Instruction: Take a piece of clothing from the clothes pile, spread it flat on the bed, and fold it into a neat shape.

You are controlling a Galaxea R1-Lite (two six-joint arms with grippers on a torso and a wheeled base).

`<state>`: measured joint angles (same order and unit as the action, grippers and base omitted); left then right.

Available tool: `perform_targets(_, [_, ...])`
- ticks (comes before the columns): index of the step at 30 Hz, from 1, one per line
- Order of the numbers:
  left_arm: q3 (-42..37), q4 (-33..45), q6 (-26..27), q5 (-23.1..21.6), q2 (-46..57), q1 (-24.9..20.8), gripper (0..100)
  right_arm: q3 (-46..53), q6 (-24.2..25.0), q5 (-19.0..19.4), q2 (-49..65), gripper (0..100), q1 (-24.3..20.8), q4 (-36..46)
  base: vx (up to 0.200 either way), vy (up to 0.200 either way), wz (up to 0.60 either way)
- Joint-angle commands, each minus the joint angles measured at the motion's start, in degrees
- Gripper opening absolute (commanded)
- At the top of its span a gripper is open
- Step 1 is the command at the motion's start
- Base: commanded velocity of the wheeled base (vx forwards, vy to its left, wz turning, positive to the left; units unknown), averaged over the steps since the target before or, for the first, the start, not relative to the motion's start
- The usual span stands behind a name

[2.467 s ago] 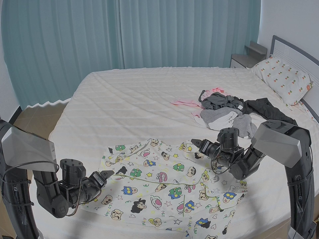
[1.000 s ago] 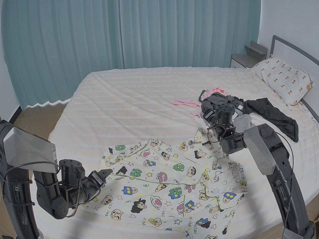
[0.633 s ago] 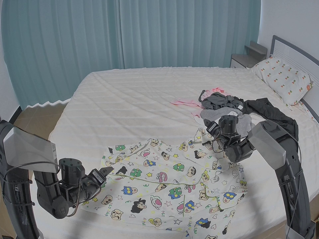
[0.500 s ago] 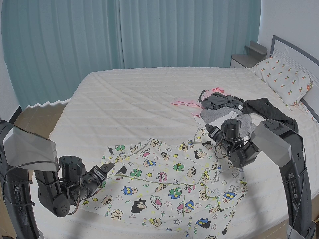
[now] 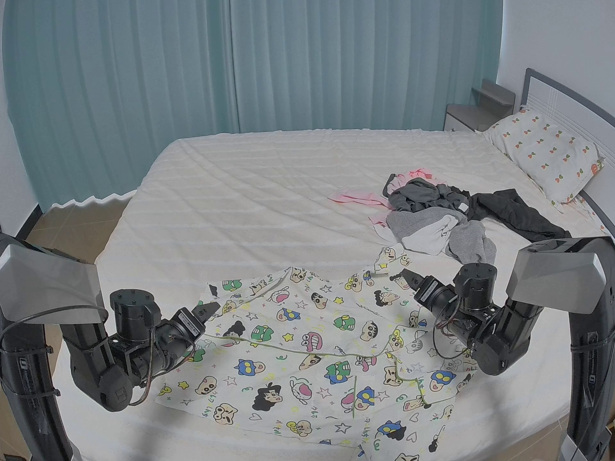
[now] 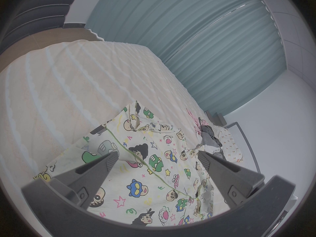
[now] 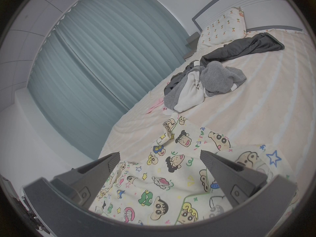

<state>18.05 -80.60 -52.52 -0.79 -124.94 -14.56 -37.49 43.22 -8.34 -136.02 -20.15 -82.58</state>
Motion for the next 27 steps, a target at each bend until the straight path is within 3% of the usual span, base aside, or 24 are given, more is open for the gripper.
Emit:
perform_targets(1, [-0.83,0.10,0.05,-0.09,1.98,0.14,100,4.53,-0.15,0.43,1.64,100,-1.29,-2.67,0.000,0.000,0.00])
perform_targets(7, [-1.53,0.10,0.05,-0.09,1.98,0.05,100,6.20,-0.15,0.43,1.55,100,-1.56,-3.64,0.167,0.000,0.00])
perform_targets(21, [-0.30,0.10,0.40,0.00,-0.30,-1.70,100,7.25,-0.06,0.25,0.85,100,-2.00,-4.70,0.000,0.000,0.00])
perform_targets(25, [7.61,1.33,2.51,0.00,-3.99,-1.44,100,7.25,-0.06,0.16,0.93,100,-2.52,-4.78,0.000,0.000,0.00])
perform_targets(27, [12.80,5.81,3.91,0.00,-5.14,-1.26,100,7.25,0.03,0.08,0.85,100,-3.14,-4.78,0.000,0.000,0.00])
